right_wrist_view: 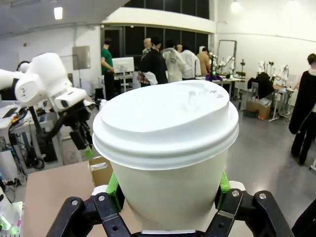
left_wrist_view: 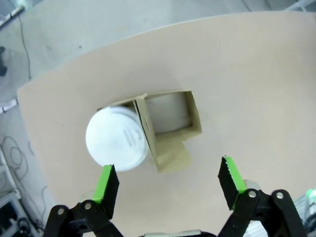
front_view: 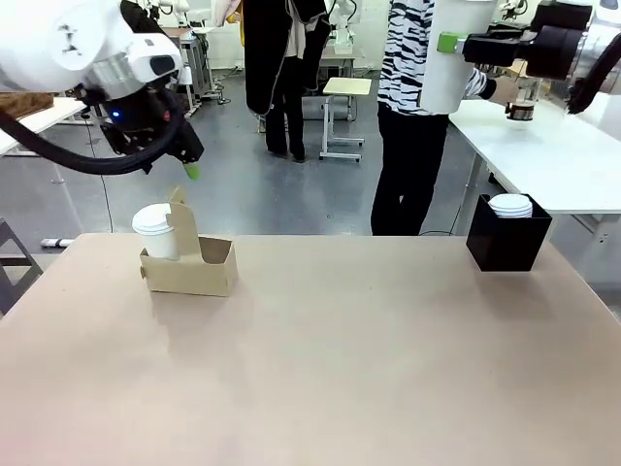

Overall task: Pour a drink into a cup and package it in a carrier.
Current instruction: Position the Cup Carrier in the center of the table.

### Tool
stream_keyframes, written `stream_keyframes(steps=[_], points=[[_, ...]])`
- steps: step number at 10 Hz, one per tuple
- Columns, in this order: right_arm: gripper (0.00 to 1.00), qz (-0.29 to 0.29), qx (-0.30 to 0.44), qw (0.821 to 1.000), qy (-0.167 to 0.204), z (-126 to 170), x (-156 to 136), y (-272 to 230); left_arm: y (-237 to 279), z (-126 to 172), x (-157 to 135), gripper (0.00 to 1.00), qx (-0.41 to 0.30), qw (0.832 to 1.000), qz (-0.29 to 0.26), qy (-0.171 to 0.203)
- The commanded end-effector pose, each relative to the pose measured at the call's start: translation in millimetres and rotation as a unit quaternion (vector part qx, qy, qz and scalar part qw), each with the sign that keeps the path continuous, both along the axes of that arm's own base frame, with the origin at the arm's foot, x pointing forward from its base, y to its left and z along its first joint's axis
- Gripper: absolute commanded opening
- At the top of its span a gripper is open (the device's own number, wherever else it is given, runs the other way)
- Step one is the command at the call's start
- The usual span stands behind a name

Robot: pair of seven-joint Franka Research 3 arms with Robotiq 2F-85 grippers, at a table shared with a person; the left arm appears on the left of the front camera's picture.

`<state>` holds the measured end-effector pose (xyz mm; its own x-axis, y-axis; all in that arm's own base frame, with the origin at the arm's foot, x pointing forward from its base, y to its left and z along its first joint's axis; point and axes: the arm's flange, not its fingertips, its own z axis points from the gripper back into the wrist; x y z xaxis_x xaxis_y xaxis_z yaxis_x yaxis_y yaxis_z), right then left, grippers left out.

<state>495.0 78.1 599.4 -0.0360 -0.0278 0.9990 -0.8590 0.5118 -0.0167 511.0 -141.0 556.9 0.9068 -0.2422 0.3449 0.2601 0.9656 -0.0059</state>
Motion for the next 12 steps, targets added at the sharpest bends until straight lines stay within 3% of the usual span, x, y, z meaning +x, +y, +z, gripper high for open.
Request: stream_keyframes(steps=[1,4,8,9,10,12], points=[[0.81,-0.004,-0.001,1.000,-0.004,2.5,0.2,1.9,-10.9,5.8,21.4,1.00,0.018,0.999,0.037,0.019],[0.81,-0.004,-0.001,1.000,-0.004,2.5,0.2,1.9,-7.3,-18.4,46.0,1.00,0.027,0.997,0.065,0.040],[0.81,-0.004,-0.001,1.000,-0.004,2.5,0.2,1.9,1.1,-41.7,49.2,1.00,0.018,0.996,0.079,0.049],[0.81,-0.004,-0.001,1.000,-0.004,2.5,0.2,1.9,0.5,-45.8,50.9,0.78,0.026,0.994,0.093,0.046],[0.81,-0.004,-0.001,1.000,-0.004,2.5,0.2,1.9,1.9,-47.3,50.5,0.41,0.029,0.993,0.102,0.051],[0.81,-0.004,-0.001,1.000,-0.004,2.5,0.2,1.9,0.3,-47.9,48.5,0.00,0.031,0.992,0.108,0.055]])
